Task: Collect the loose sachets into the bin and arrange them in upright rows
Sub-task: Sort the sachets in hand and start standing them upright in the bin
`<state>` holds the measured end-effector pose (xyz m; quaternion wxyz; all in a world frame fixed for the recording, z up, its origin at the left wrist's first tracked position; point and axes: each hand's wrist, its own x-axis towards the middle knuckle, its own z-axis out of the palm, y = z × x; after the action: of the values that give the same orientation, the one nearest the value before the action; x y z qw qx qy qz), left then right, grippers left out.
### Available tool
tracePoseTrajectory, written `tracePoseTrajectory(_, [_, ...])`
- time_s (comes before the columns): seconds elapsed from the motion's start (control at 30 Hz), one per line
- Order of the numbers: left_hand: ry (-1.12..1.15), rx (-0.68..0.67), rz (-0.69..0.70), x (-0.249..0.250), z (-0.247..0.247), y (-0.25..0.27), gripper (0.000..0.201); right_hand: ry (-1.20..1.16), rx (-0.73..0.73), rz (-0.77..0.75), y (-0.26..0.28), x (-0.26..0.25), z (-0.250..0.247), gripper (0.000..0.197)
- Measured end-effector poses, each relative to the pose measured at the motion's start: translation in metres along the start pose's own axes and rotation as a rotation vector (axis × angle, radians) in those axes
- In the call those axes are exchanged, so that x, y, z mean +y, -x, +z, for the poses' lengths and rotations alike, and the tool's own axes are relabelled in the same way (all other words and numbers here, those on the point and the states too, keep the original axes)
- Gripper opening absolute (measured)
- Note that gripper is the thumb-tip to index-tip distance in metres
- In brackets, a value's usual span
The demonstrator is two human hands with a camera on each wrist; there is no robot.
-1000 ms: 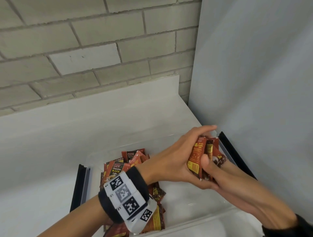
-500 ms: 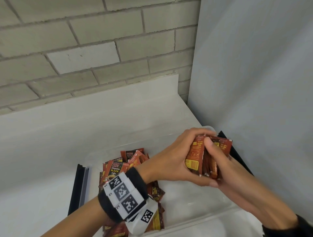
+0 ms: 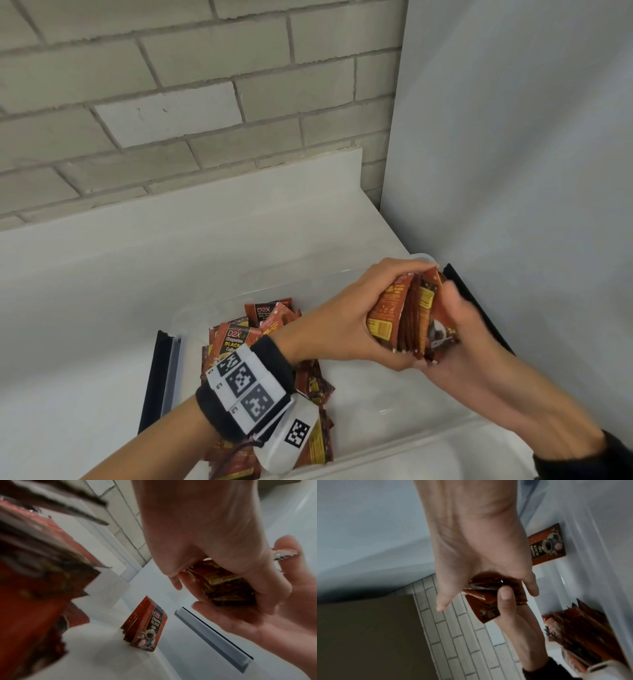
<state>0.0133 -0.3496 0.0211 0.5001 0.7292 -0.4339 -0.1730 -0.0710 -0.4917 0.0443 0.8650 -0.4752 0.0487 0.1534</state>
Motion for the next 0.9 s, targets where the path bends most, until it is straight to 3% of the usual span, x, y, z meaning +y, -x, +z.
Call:
tracePoseTrajectory(0.07, [-0.010,-0.012,0.010,-0.0001,-0.0010,-0.0002,0.090,-0.112,0.032,-0.013,-0.0043,-0.0019,0.0025,0.084])
tracePoseTrajectory(0.2, [-0.049,-0.047,0.052,0.0004,0.0007,-0.0012,0.090,0.009,0.030,0.019,-0.0035,-0.0040,-0.0033,0.066])
tracePoseTrajectory(0.3, [-0.109,-0.078,0.083,-0.0002,0.0029,-0.0027,0.091,0.078,0.040,0.078,-0.0004,-0.0065,-0.0063,0.071])
tracePoseTrajectory(0.37, [-0.053,-0.070,0.047,-0.0006,0.0027,-0.0017,0.093,0.142,0.054,0.077,0.0002,-0.0054,-0.0055,0.084])
tracePoseTrajectory(0.43, [0.054,-0.055,-0.005,0.0006,0.0008,-0.0001,0.093,0.205,0.045,0.075,0.0011,-0.0029,-0.0042,0.084])
tracePoseTrajectory(0.6, [0.033,-0.055,-0.023,0.0028,0.0002,-0.0018,0.095,0.258,0.034,0.115,0.0011,-0.0032,-0.0002,0.047])
tracePoseTrajectory(0.9, [-0.084,-0.014,0.117,0.0057,0.0048,-0.0045,0.115,0.139,0.037,0.103,-0.0049,-0.0028,-0.0022,0.069])
